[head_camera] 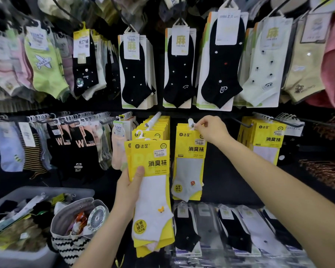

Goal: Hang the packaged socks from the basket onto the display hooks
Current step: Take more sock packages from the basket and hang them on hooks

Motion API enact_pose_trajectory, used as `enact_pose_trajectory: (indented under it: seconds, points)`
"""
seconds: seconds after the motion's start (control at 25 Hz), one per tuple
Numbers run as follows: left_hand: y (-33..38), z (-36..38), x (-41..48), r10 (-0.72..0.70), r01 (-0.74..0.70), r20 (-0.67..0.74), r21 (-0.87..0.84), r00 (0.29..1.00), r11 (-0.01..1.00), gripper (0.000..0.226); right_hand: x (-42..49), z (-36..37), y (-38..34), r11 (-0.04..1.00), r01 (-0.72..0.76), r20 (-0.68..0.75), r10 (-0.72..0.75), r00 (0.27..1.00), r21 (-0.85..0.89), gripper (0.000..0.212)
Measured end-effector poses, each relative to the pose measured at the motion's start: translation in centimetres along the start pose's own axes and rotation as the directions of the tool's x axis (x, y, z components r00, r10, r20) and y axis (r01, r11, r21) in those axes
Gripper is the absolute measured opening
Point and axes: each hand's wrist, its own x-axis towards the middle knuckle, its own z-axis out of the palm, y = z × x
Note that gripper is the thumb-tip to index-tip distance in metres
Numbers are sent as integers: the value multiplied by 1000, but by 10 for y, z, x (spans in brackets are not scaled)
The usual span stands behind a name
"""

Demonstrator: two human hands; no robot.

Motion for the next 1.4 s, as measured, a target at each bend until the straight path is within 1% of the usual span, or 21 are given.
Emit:
enact_pose_trajectory:
  seconds: [0.08,0.12,0.16,0.2,0.28,0.32,0.36,0.48,0.52,0.6,0.64,0.72,0.8,0.92,1.04,1.12,1.28,1.4]
  points:
    - [2,9,0,-8,8,28,-12,1000,1000,35,-14,1,0,995,51,-134,-39,990,83,22]
    - [3,13,1,-16,16,36,-20,999,1000,35,-24,3,-1,984,83,-154,-59,986,157,23]
    - [3,19,2,-24,24,39,-24,999,999,34,-36,5,-4,968,92,-106,-69,992,232,27]
    - [3,25,3,-29,30,43,-20,999,999,33,-46,7,-8,955,79,-6,-81,997,285,32]
    - [3,39,2,-35,35,66,-10,997,999,35,-61,8,-12,959,58,198,-116,973,278,41]
    - [3,46,1,-43,44,80,-12,996,999,37,-64,7,-12,965,73,238,-135,962,254,43]
    - [3,53,0,-58,60,90,-23,994,998,40,-66,4,-12,963,84,230,-144,963,254,40]
    - [2,68,-2,-109,116,111,-59,988,991,47,-68,-10,-6,927,35,147,-97,984,374,16]
    - [1,71,-2,-117,127,127,-74,985,989,51,-68,-14,-3,918,15,140,-76,987,395,11]
    - [-1,77,-4,-109,129,166,-117,980,985,53,-67,-22,5,923,-9,156,-55,986,386,8]
    - [-2,79,-4,-97,117,166,-117,981,986,49,-67,-24,8,930,-8,171,-59,984,368,6]
    - [-5,82,-4,-79,87,125,-61,989,994,32,-66,-28,11,937,4,199,-78,977,349,2]
    - [-6,83,-3,-65,67,113,-12,991,998,18,-63,-31,9,932,29,200,-108,974,362,9]
    - [-7,81,-1,-46,43,143,25,989,999,13,-55,-34,4,926,56,197,-138,971,374,18]
    - [-10,76,3,-33,30,160,22,986,999,14,-46,-31,2,961,115,164,-159,973,250,25]
    - [-12,71,3,-28,24,157,31,987,999,14,-41,-26,3,971,114,135,-144,980,212,23]
    - [-18,47,3,23,-24,22,48,999,999,13,-19,-25,1,960,49,6,-53,999,275,15]
    - [-18,21,5,69,-68,-19,55,997,996,13,-4,-23,-5,959,56,-32,-49,998,277,13]
